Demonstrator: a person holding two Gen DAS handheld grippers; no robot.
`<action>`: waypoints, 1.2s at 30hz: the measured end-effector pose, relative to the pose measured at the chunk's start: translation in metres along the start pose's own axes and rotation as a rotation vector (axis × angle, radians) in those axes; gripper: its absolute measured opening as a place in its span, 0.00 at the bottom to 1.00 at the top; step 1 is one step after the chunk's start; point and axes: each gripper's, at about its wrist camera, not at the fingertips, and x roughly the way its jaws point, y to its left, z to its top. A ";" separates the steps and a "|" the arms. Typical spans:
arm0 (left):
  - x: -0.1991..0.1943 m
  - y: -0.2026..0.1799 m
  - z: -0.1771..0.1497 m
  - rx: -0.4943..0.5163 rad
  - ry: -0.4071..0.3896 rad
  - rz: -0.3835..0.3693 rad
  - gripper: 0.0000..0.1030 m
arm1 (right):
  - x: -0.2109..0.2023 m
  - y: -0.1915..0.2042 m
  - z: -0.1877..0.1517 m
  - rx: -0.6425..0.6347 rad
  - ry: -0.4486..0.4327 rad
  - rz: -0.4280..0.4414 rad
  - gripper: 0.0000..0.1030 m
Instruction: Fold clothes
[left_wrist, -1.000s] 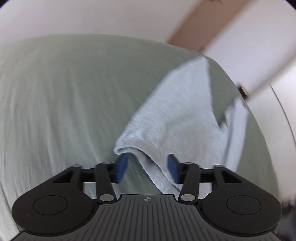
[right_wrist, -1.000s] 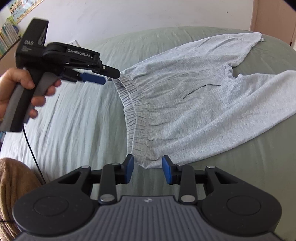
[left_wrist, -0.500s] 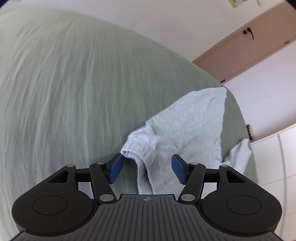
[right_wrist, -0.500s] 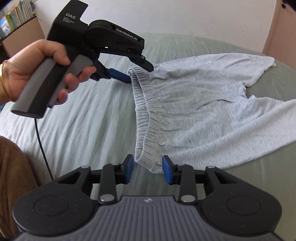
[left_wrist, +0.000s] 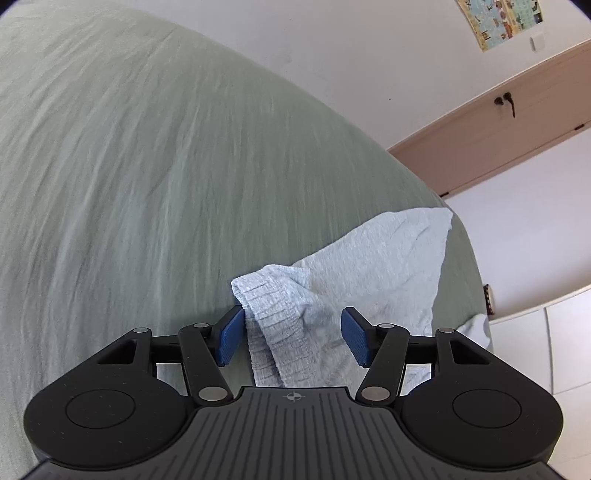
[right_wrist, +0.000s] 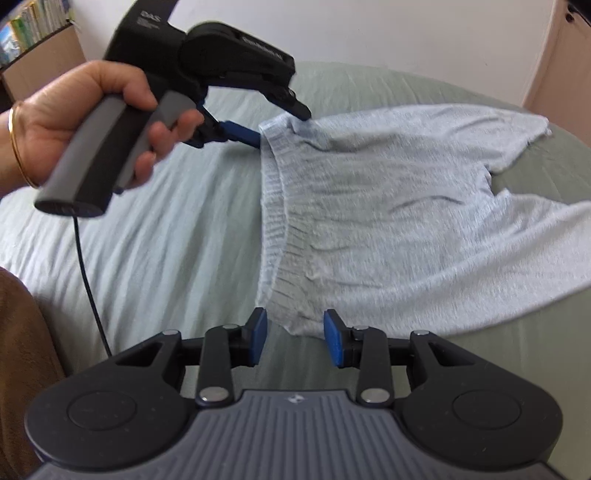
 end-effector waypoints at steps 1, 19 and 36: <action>-0.002 0.000 -0.001 0.004 0.000 0.009 0.48 | 0.001 0.003 -0.001 -0.021 0.000 -0.006 0.36; -0.025 -0.016 -0.010 0.188 -0.050 0.159 0.11 | 0.008 0.002 -0.005 0.055 0.072 0.157 0.00; -0.045 0.003 -0.015 0.132 -0.030 0.128 0.42 | -0.002 0.013 -0.016 -0.358 -0.055 -0.013 0.51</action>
